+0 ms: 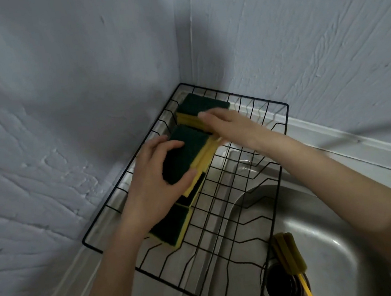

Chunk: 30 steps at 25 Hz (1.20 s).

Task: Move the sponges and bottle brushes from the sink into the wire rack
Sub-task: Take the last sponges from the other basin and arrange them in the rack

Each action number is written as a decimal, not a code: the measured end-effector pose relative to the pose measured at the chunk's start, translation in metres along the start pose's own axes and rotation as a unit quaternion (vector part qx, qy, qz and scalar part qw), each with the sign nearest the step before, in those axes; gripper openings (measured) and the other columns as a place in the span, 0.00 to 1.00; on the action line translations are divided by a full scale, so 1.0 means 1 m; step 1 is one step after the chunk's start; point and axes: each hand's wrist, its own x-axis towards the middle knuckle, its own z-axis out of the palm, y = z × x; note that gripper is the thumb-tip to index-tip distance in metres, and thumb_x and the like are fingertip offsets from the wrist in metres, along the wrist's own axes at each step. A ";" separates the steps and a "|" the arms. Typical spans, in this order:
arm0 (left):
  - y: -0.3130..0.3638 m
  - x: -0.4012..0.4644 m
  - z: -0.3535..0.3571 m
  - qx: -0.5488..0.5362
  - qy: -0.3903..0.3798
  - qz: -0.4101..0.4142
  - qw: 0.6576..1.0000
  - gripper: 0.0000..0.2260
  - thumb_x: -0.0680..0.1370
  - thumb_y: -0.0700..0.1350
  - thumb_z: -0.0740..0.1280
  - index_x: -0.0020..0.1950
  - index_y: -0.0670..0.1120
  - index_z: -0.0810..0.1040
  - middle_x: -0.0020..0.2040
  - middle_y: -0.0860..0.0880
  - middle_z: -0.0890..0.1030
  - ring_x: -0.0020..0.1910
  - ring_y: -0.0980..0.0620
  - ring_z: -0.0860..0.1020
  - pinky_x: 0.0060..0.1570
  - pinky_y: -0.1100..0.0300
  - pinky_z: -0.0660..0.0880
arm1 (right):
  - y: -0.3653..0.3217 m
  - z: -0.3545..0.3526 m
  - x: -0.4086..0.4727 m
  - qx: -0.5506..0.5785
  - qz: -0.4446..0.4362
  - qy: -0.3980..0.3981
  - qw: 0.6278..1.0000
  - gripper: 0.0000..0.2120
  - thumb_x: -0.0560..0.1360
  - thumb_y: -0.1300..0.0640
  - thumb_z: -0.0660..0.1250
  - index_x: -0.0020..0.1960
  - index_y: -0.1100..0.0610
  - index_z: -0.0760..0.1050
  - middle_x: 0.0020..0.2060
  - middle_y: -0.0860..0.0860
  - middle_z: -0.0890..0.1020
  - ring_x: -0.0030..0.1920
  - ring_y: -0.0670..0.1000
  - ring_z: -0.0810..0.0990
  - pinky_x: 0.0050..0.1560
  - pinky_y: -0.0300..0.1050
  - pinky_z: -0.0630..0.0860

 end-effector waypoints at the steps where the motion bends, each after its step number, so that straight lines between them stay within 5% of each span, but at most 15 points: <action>1: 0.002 0.002 -0.002 0.017 -0.026 0.021 0.999 0.20 0.69 0.48 0.69 0.59 0.52 0.70 0.62 0.54 0.64 0.61 0.57 0.64 0.54 0.67 0.65 | 0.000 0.002 -0.006 0.022 0.020 -0.037 0.999 0.19 0.77 0.46 0.55 0.64 0.54 0.70 0.44 0.44 0.76 0.42 0.40 0.74 0.34 0.29 0.70; 5: 0.006 0.016 -0.004 0.106 -0.039 0.048 0.992 0.15 0.72 0.45 0.67 0.58 0.48 0.73 0.65 0.47 0.70 0.65 0.48 0.67 0.64 0.47 0.65 | 0.012 0.010 -0.019 0.249 0.089 -0.014 0.964 0.16 0.76 0.55 0.62 0.61 0.60 0.70 0.34 0.47 0.79 0.33 0.42 0.79 0.34 0.30 0.77; 11: -0.003 0.045 0.009 0.171 -0.004 0.044 0.984 0.14 0.74 0.38 0.62 0.59 0.47 0.73 0.63 0.45 0.74 0.62 0.43 0.68 0.60 0.47 0.65 | 0.024 0.022 -0.011 0.386 0.149 0.045 0.909 0.04 0.74 0.57 0.64 0.46 0.54 0.70 0.40 0.52 0.81 0.35 0.44 0.82 0.40 0.41 0.82; 13: -0.007 0.049 0.016 0.173 -0.007 0.043 0.984 0.14 0.74 0.37 0.62 0.59 0.46 0.73 0.63 0.44 0.74 0.62 0.43 0.68 0.60 0.50 0.65 | 0.027 0.026 -0.004 0.383 0.158 0.057 0.908 0.04 0.74 0.57 0.64 0.46 0.54 0.70 0.40 0.52 0.81 0.35 0.44 0.82 0.40 0.42 0.82; 16: -0.013 0.053 0.021 0.180 -0.004 0.035 0.983 0.14 0.74 0.35 0.61 0.59 0.45 0.73 0.62 0.43 0.74 0.63 0.41 0.67 0.59 0.48 0.66 | 0.034 0.033 0.004 0.364 0.186 0.057 0.911 0.17 0.73 0.55 0.66 0.59 0.59 0.67 0.47 0.54 0.79 0.42 0.48 0.80 0.42 0.42 0.82; 20: -0.019 0.053 0.024 0.193 0.003 0.020 0.981 0.14 0.74 0.35 0.60 0.58 0.46 0.73 0.63 0.44 0.73 0.63 0.41 0.67 0.59 0.44 0.67 | 0.041 0.036 0.008 0.227 0.170 0.060 0.957 0.23 0.73 0.49 0.65 0.63 0.58 0.64 0.43 0.48 0.75 0.45 0.47 0.76 0.46 0.41 0.77; 24: -0.014 0.052 0.024 0.191 -0.011 0.011 0.981 0.14 0.75 0.37 0.60 0.60 0.46 0.72 0.66 0.44 0.72 0.65 0.43 0.67 0.61 0.46 0.65 | 0.037 0.034 0.004 0.213 0.172 0.062 0.960 0.20 0.74 0.47 0.63 0.61 0.56 0.66 0.38 0.44 0.73 0.39 0.42 0.74 0.37 0.34 0.74; 28: 0.000 0.043 0.018 0.167 -0.032 0.020 0.985 0.17 0.77 0.41 0.59 0.66 0.44 0.67 0.69 0.42 0.68 0.69 0.44 0.65 0.68 0.43 0.62 | 0.022 0.024 -0.012 0.172 0.143 0.094 0.970 0.05 0.76 0.51 0.60 0.47 0.52 0.71 0.39 0.45 0.75 0.40 0.44 0.73 0.38 0.35 0.70; 30: 0.012 0.034 0.013 0.160 -0.029 0.032 0.986 0.18 0.77 0.41 0.59 0.67 0.44 0.66 0.70 0.42 0.68 0.68 0.44 0.65 0.68 0.45 0.62 | 0.014 0.016 -0.024 0.129 0.122 0.094 0.980 0.14 0.76 0.51 0.60 0.57 0.58 0.70 0.47 0.51 0.76 0.44 0.47 0.73 0.41 0.38 0.69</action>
